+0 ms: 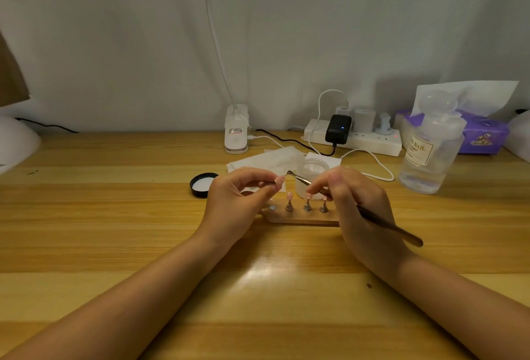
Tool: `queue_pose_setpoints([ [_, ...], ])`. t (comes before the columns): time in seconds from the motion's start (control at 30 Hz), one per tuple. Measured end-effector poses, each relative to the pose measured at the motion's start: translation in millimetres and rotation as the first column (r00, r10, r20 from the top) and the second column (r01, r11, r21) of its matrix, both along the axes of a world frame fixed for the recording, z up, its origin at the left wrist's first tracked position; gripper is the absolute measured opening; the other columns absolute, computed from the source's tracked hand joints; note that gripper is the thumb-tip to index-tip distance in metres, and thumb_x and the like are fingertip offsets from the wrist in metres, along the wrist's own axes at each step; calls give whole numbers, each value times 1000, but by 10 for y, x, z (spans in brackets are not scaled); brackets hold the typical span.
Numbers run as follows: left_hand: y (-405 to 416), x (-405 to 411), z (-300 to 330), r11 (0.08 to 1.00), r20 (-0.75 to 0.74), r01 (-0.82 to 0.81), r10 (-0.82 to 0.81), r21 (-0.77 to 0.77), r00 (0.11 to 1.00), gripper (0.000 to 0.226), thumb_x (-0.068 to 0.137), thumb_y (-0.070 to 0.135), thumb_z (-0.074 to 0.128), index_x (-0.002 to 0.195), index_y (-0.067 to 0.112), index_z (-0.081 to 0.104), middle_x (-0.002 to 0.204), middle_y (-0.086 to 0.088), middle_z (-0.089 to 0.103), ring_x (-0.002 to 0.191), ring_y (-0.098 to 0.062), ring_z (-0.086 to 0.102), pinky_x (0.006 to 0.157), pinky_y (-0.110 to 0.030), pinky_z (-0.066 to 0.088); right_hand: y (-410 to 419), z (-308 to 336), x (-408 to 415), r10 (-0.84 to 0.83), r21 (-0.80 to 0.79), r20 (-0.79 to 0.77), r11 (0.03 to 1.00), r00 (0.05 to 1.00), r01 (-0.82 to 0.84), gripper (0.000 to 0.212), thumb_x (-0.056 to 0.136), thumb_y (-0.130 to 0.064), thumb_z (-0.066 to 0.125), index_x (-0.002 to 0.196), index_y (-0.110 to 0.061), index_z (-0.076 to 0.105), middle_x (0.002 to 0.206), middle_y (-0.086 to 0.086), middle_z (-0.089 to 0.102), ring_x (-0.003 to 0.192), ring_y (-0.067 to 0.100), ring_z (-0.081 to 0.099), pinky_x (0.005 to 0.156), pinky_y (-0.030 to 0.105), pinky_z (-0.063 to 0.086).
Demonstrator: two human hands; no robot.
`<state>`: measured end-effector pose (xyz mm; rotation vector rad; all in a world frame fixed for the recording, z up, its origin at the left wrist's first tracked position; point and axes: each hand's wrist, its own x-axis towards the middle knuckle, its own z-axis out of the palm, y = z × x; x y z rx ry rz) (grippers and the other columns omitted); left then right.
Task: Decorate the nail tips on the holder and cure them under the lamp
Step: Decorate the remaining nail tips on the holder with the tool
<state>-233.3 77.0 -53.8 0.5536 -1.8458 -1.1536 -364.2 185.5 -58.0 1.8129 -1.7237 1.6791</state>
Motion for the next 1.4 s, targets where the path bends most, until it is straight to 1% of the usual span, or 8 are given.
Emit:
queue_pose_setpoints([
  [0.13, -2, 0, 3, 1000, -5, 4, -4, 4, 1000, 24, 73, 4, 72, 76, 28, 69, 80, 11, 69, 83, -9, 64, 70, -13, 50, -1, -22, 36, 29, -42, -192, 998, 981, -38, 36, 93, -22, 35, 77, -12, 66, 74, 0, 64, 76, 10, 58, 69, 38, 45],
  [0.37, 14, 8, 19, 1000, -9, 15, -15, 14, 1000, 23, 72, 11, 73, 74, 33, 68, 75, 16, 69, 79, -3, 63, 69, -11, 49, 5, 17, -3, -25, 23, 88, 999, 996, 23, 33, 90, -36, 28, 76, -30, 57, 78, -10, 63, 81, 4, 59, 71, 31, 49],
  [0.6, 12, 2, 14, 1000, -12, 17, -17, 8, 1000, 26, 72, 6, 72, 76, 31, 69, 77, 17, 70, 81, -3, 64, 70, -11, 49, 3, -12, 35, 28, -42, -174, 998, 984, -35, 43, 96, -30, 32, 78, -12, 66, 74, 2, 64, 75, 11, 58, 68, 37, 46],
  [0.73, 29, 14, 42, 998, -42, 36, -34, 54, 999, 18, 72, 10, 71, 78, 28, 71, 79, 14, 71, 80, -1, 65, 68, -9, 48, 13, 12, 2, -23, -6, -1, 1000, 1000, 23, 36, 91, -31, 31, 75, -22, 61, 75, -10, 62, 77, 6, 59, 70, 40, 49],
  [0.87, 32, 22, 55, 999, -22, -4, 4, 36, 1000, 15, 73, 15, 70, 79, 28, 71, 84, 9, 69, 81, -4, 62, 66, -14, 50, 26, 44, -16, -55, -9, 133, 998, 990, 56, 28, 88, -41, 31, 77, -35, 55, 72, -19, 57, 78, -2, 57, 68, 16, 46],
  [1.1, 9, 71, 85, 999, 66, 9, -7, -38, 998, 17, 74, 11, 72, 78, 27, 71, 81, 14, 70, 78, -6, 61, 66, -15, 50, 129, 288, -177, -173, -17, -144, 985, 974, 172, 14, 90, -39, 44, 84, -31, 54, 70, -24, 50, 69, 1, 54, 62, 14, 41],
  [1.23, -13, 87, 82, 999, 180, 8, -2, -31, 984, 20, 73, 10, 74, 71, 29, 69, 72, 21, 68, 74, -3, 61, 60, -5, 43, 255, 575, -353, -189, 192, -558, 918, 808, 347, 26, 81, -32, 64, 94, -10, 69, 82, 5, 69, 73, 16, 63, 63, 22, 42],
  [1.4, -31, 94, 67, 998, 269, 20, -34, 52, 963, 14, 72, 12, 75, 69, 24, 71, 68, 16, 67, 71, 5, 59, 57, -2, 41, 529, 489, -409, -79, 389, -703, 790, 707, 475, 21, 82, -11, 66, 103, -12, 68, 94, 8, 70, 86, 21, 65, 68, 24, 44],
])
